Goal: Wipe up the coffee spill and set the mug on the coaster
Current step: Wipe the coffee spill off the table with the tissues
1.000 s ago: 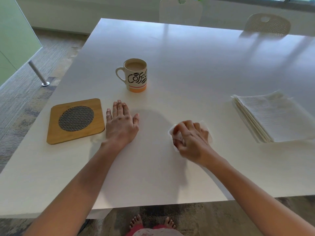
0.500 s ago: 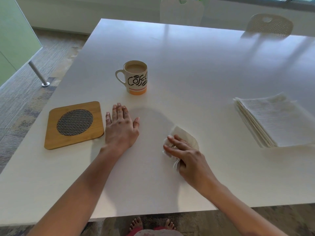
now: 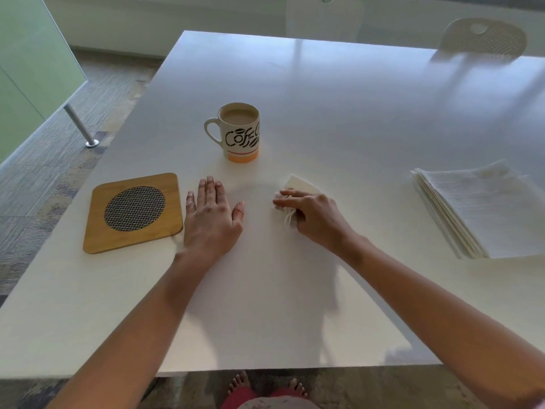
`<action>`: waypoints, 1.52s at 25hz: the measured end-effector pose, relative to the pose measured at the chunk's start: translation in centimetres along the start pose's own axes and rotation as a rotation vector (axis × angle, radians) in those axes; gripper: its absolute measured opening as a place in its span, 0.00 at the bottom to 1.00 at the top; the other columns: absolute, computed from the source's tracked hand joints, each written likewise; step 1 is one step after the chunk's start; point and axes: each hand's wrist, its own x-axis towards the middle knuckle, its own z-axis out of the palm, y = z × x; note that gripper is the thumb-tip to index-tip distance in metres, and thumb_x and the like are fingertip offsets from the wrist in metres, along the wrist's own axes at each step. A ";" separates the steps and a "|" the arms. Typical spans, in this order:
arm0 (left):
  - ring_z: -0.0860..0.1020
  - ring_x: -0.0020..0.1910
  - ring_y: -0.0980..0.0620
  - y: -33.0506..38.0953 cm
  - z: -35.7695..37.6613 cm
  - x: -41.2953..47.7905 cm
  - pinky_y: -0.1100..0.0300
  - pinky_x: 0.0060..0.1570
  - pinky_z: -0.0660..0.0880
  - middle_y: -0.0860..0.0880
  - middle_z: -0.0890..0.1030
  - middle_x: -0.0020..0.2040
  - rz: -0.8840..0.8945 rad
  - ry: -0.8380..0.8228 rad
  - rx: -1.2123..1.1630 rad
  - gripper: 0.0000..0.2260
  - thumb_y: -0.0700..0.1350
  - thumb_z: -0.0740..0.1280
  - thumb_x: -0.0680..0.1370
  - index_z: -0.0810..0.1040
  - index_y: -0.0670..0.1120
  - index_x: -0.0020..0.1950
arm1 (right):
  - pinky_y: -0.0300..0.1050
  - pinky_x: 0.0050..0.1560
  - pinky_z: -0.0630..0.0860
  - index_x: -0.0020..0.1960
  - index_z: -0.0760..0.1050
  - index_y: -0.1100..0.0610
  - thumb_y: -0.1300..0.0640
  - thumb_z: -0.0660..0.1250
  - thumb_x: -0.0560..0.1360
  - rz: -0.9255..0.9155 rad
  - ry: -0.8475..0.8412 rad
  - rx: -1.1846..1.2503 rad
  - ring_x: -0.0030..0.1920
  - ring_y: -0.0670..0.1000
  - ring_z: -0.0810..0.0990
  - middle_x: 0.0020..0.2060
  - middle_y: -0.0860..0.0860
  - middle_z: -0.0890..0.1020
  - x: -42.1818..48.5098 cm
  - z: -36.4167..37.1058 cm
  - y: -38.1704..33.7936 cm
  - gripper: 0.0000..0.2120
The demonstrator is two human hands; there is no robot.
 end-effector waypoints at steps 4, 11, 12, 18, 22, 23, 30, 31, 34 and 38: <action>0.43 0.80 0.48 0.0 0.1 0.0 0.49 0.78 0.40 0.43 0.47 0.81 0.001 0.008 -0.001 0.31 0.57 0.48 0.82 0.47 0.40 0.80 | 0.48 0.60 0.76 0.63 0.79 0.52 0.62 0.61 0.73 0.119 -0.041 -0.125 0.65 0.53 0.77 0.66 0.52 0.78 0.5 -1.5 1.7 0.21; 0.44 0.80 0.47 -0.1 0.1 0.0 0.49 0.78 0.41 0.42 0.48 0.81 0.007 0.019 -0.006 0.32 0.57 0.49 0.82 0.48 0.39 0.80 | 0.49 0.52 0.77 0.57 0.82 0.49 0.58 0.63 0.75 0.313 -0.004 -0.155 0.58 0.56 0.76 0.54 0.54 0.79 -4.1 -3.1 1.8 0.14; 0.44 0.80 0.47 -0.1 0.0 -0.1 0.49 0.78 0.41 0.42 0.48 0.81 0.007 0.020 -0.006 0.31 0.57 0.49 0.82 0.48 0.39 0.80 | 0.47 0.51 0.77 0.56 0.82 0.49 0.58 0.64 0.75 0.324 -0.002 -0.158 0.56 0.55 0.76 0.53 0.53 0.79 -4.9 -3.3 1.5 0.14; 0.44 0.80 0.48 0.2 -0.1 -0.1 0.49 0.78 0.42 0.42 0.48 0.81 0.001 0.016 0.003 0.31 0.57 0.48 0.82 0.48 0.39 0.80 | 0.40 0.42 0.65 0.51 0.82 0.50 0.58 0.65 0.71 0.432 -0.155 -0.124 0.50 0.55 0.79 0.50 0.51 0.79 -7.3 -3.9 -2.2 0.11; 0.44 0.80 0.47 0.1 0.0 -0.1 0.48 0.78 0.42 0.42 0.48 0.81 0.004 0.014 0.001 0.31 0.57 0.48 0.82 0.47 0.39 0.80 | 0.38 0.42 0.63 0.50 0.83 0.48 0.57 0.67 0.68 0.380 -0.286 -0.066 0.50 0.50 0.78 0.49 0.48 0.80 -6.6 -3.4 -4.8 0.12; 0.44 0.80 0.47 0.1 0.0 -0.1 0.48 0.78 0.42 0.42 0.48 0.81 0.002 0.015 0.001 0.31 0.57 0.49 0.82 0.47 0.39 0.80 | 0.39 0.42 0.64 0.50 0.83 0.48 0.57 0.68 0.67 0.360 -0.282 -0.021 0.49 0.49 0.78 0.48 0.48 0.81 -6.2 -2.9 -5.3 0.13; 0.44 0.80 0.47 0.2 -0.1 -0.1 0.49 0.78 0.41 0.42 0.48 0.81 -0.001 0.018 -0.016 0.32 0.56 0.49 0.82 0.47 0.39 0.80 | 0.41 0.40 0.78 0.53 0.78 0.50 0.63 0.70 0.64 0.549 0.071 0.670 0.42 0.51 0.81 0.46 0.52 0.82 -0.8 -1.7 -3.4 0.19; 0.44 0.80 0.47 0.1 -0.1 -0.1 0.49 0.78 0.41 0.42 0.48 0.81 0.002 0.019 -0.017 0.32 0.56 0.49 0.82 0.48 0.39 0.80 | 0.42 0.41 0.77 0.53 0.78 0.51 0.64 0.69 0.65 0.551 0.139 0.542 0.43 0.52 0.80 0.45 0.52 0.82 -0.1 -2.1 -2.6 0.17; 0.44 0.80 0.47 0.1 -0.1 -0.1 0.48 0.78 0.42 0.42 0.48 0.81 0.010 0.018 -0.020 0.32 0.57 0.49 0.82 0.48 0.39 0.79 | 0.47 0.41 0.76 0.47 0.79 0.57 0.68 0.65 0.67 0.409 0.357 0.054 0.46 0.56 0.77 0.43 0.54 0.79 1.5 -3.3 -1.0 0.11; 0.45 0.80 0.47 0.0 -0.1 -0.2 0.48 0.78 0.42 0.42 0.49 0.81 0.013 0.023 -0.018 0.32 0.57 0.49 0.82 0.48 0.39 0.79 | 0.46 0.29 0.73 0.43 0.76 0.61 0.73 0.67 0.65 0.214 0.393 -0.438 0.50 0.60 0.74 0.43 0.58 0.75 3.3 -3.0 0.8 0.11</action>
